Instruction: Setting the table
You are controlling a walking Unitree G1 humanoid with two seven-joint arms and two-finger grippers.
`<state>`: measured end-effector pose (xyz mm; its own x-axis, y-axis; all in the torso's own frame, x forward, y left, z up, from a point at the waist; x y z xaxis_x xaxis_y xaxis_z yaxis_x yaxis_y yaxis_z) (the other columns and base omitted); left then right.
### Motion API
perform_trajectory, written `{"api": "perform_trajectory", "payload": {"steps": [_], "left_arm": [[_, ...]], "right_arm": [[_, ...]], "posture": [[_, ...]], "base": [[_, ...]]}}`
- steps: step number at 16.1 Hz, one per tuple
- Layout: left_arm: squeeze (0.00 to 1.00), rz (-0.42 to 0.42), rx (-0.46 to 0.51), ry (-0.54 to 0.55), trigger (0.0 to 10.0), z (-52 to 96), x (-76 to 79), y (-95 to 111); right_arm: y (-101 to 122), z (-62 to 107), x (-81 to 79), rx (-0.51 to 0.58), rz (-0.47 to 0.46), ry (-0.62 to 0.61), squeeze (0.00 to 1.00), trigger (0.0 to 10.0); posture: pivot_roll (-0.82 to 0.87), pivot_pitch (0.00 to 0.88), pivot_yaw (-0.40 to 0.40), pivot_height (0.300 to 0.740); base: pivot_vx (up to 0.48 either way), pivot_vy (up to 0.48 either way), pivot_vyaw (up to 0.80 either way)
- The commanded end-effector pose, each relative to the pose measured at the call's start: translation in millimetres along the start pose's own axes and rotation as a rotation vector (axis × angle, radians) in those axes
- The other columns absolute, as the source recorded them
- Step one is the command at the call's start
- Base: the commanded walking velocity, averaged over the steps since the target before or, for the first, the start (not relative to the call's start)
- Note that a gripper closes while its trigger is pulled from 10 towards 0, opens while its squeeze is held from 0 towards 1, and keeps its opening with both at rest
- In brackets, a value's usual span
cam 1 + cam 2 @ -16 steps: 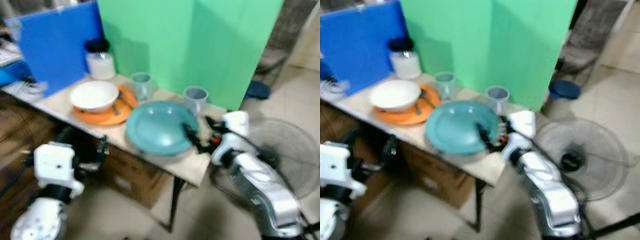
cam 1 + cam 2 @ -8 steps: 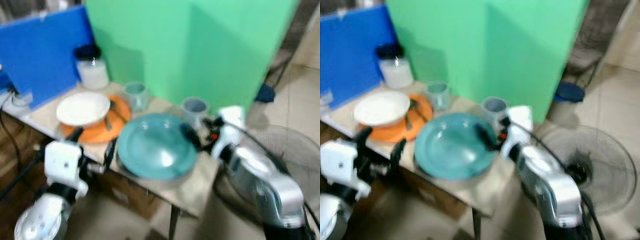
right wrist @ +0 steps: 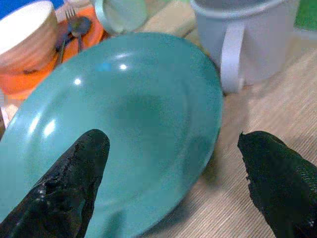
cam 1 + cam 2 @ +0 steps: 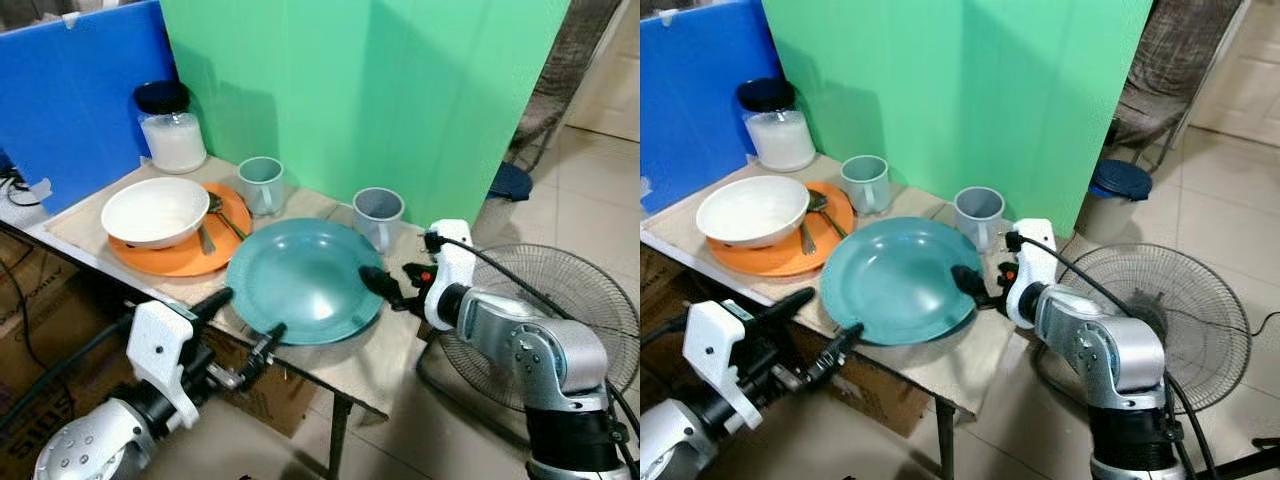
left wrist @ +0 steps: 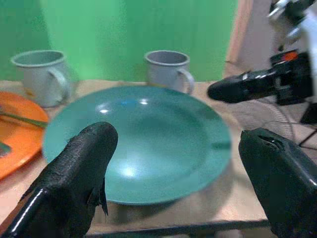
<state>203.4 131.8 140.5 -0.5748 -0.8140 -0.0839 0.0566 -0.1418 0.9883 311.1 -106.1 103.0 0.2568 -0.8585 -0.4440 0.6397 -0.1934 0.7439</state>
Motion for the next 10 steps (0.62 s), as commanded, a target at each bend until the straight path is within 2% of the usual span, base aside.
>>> {"api": "perform_trajectory", "payload": {"steps": [1,3,4,5,7,8,9,10], "left_arm": [[0.00,0.010,-0.003,-0.037,10.0,0.2,5.8,2],[0.00,0.015,-0.014,-0.053,10.0,0.6,9.3,0],[0.00,0.017,-0.014,-0.057,10.0,0.7,9.4,0],[0.00,0.022,-0.019,-0.064,10.0,2.0,8.8,0],[0.00,0.019,-0.020,-0.061,10.0,2.3,7.5,1],[0.00,0.018,-0.020,-0.058,10.0,2.4,6.9,1],[0.00,0.017,-0.020,-0.057,10.0,2.6,6.6,1],[0.00,0.016,-0.021,-0.056,10.0,2.8,6.5,1]], "right_arm": [[-2,-0.5,6.4,-0.030,-0.022,-0.028,0.00,10.0],[-16,-2.0,2.1,-0.114,-0.153,0.014,0.00,10.0],[-20,-2.5,1.7,-0.136,-0.183,0.020,0.00,10.0],[-25,-4.2,8.1,-0.156,-0.175,-0.028,0.00,10.0],[-26,-7.3,3.8,-0.155,-0.246,-0.005,0.00,10.0],[-24,-9.6,-4.3,-0.148,-0.328,0.044,0.00,2.5],[-22,-10.2,-9.2,-0.148,-0.375,0.070,0.00,0.0],[-20,-10.5,-13.8,-0.150,-0.405,0.095,0.00,0.0]], "posture": [[-0.07,0.000,0.004,0.740],[-0.07,0.000,0.004,0.740],[-0.07,0.000,0.004,0.740],[-0.07,0.000,0.004,0.740],[-0.07,0.000,0.003,0.740],[-0.07,0.000,0.002,0.740],[-0.07,0.000,0.002,0.740],[-0.06,0.000,0.002,0.740]], "base": [[0.000,0.000,0.00],[0.000,0.000,0.00],[0.000,0.000,0.00],[0.000,0.000,0.00],[0.000,0.000,0.00],[0.000,0.000,0.00],[0.000,0.000,0.00],[0.000,0.000,0.00]]}}
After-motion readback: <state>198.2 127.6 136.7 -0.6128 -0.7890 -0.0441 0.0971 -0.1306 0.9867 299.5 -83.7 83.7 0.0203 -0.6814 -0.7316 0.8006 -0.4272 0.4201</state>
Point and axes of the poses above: a point about 5 cm out from each wrist's last joint towards the gripper, its own z axis pointing back from the gripper into the wrist, its own y axis along the axis of the wrist's last joint, x = y × z, the point moved 5 cm from there along -z, pointing out of the wrist towards the gripper, and after that the axes turned 8 degrees about -z, right-handed, at the moved point
